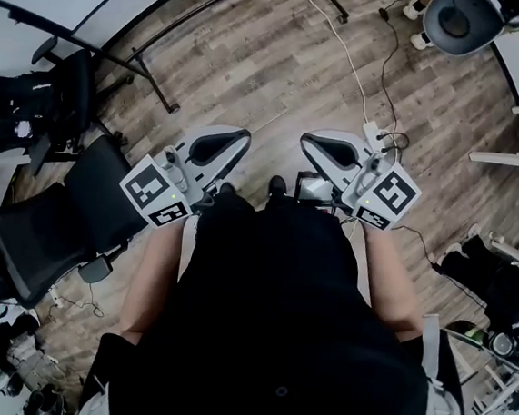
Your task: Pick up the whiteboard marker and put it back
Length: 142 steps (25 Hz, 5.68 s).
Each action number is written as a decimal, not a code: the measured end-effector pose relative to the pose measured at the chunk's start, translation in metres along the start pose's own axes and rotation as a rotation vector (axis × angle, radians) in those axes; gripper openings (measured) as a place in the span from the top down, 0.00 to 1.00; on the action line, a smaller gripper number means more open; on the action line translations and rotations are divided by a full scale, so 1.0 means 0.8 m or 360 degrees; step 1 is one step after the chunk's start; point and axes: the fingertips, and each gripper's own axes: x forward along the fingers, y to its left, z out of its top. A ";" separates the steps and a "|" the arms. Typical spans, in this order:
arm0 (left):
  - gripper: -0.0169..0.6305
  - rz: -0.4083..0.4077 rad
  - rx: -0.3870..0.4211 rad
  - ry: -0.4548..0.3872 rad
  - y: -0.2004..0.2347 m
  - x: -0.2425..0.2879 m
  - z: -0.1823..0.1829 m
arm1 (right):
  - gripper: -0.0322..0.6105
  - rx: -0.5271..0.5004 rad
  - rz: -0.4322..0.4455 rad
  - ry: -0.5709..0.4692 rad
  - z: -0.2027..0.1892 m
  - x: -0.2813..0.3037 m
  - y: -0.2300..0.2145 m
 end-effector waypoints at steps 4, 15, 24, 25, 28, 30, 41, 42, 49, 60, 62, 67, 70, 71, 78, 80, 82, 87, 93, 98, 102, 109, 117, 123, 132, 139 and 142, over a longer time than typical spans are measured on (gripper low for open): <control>0.95 0.0049 0.0000 -0.0018 0.010 0.007 0.008 | 0.92 0.0001 0.0020 0.0042 -0.006 -0.009 -0.017; 0.95 0.0087 -0.0142 -0.0035 0.126 0.004 0.010 | 0.92 0.0080 -0.0041 0.0099 0.000 0.059 -0.093; 0.95 0.0088 -0.0223 -0.0143 0.266 -0.010 0.059 | 0.92 0.0095 0.0001 0.0267 0.029 0.179 -0.175; 0.95 0.0098 -0.0234 -0.0152 0.281 -0.013 0.062 | 0.92 0.0093 0.0008 0.0272 0.035 0.192 -0.182; 0.95 0.0127 -0.0265 -0.0178 0.318 -0.018 0.067 | 0.92 0.0070 0.0010 0.0280 0.053 0.218 -0.203; 0.95 0.0143 -0.0282 -0.0197 0.337 -0.015 0.071 | 0.92 0.0054 0.0015 0.0290 0.063 0.227 -0.218; 0.95 0.0233 -0.0277 -0.0191 0.407 0.089 0.089 | 0.92 0.0054 0.0110 0.0283 0.085 0.222 -0.353; 0.95 0.0249 -0.0280 -0.0186 0.413 0.105 0.090 | 0.92 0.0051 0.0123 0.0277 0.088 0.217 -0.369; 0.95 0.0327 -0.0177 -0.0142 0.458 0.228 0.145 | 0.92 0.0033 0.0246 0.0220 0.134 0.182 -0.486; 0.95 0.0521 -0.0163 -0.0155 0.516 0.267 0.178 | 0.92 0.0046 0.0469 0.0208 0.159 0.223 -0.578; 0.95 0.0559 -0.0194 -0.0189 0.538 0.261 0.178 | 0.92 0.0035 0.0505 0.0243 0.158 0.242 -0.587; 0.95 0.0590 -0.0208 -0.0268 0.612 0.241 0.188 | 0.92 0.0008 0.0529 0.0316 0.165 0.311 -0.618; 0.95 0.0602 -0.0210 -0.0318 0.651 0.230 0.203 | 0.92 0.0004 0.0571 0.0363 0.175 0.355 -0.627; 0.95 0.0599 -0.0211 -0.0340 0.661 0.227 0.210 | 0.92 -0.0016 0.0583 0.0389 0.179 0.370 -0.630; 0.95 0.0563 -0.0200 -0.0411 0.727 0.211 0.244 | 0.92 -0.0092 0.0605 0.0481 0.210 0.465 -0.662; 0.95 0.0587 -0.0185 -0.0436 0.749 0.206 0.250 | 0.92 -0.0128 0.0614 0.0522 0.213 0.489 -0.675; 0.95 0.0622 -0.0169 -0.0443 0.766 0.199 0.250 | 0.92 -0.0177 0.0635 0.0551 0.213 0.506 -0.679; 0.95 0.0673 -0.0156 -0.0441 0.784 0.184 0.249 | 0.92 -0.0340 0.0656 0.0561 0.218 0.532 -0.681; 0.95 0.0814 -0.0142 -0.0450 0.796 0.191 0.250 | 0.92 -0.0429 0.0755 0.0566 0.225 0.551 -0.706; 0.95 0.1004 -0.0131 -0.0471 0.806 0.203 0.257 | 0.92 -0.0538 0.0928 0.0597 0.225 0.571 -0.729; 0.95 0.1116 -0.0124 -0.0474 0.812 0.216 0.262 | 0.92 -0.0711 0.1065 0.0747 0.211 0.584 -0.744; 0.95 0.1254 -0.0119 -0.0525 0.817 0.221 0.265 | 0.91 -0.0997 0.1200 0.0917 0.177 0.606 -0.767; 0.95 0.1338 -0.0143 -0.0547 0.804 0.210 0.252 | 0.91 -0.1168 0.1153 0.1130 0.121 0.632 -0.786; 0.95 0.1358 -0.0145 -0.0579 0.801 0.209 0.247 | 0.91 -0.1233 0.1138 0.1215 0.092 0.638 -0.798; 0.95 0.1373 -0.0162 -0.0587 0.794 0.203 0.238 | 0.79 -0.1265 0.1117 0.1231 0.076 0.650 -0.791; 0.95 0.1362 -0.0157 -0.0586 0.793 0.201 0.245 | 0.79 -0.1315 0.1034 0.1274 0.068 0.663 -0.797; 0.95 0.1360 -0.0153 -0.0589 0.792 0.199 0.247 | 0.79 -0.1355 0.1004 0.1297 0.065 0.667 -0.797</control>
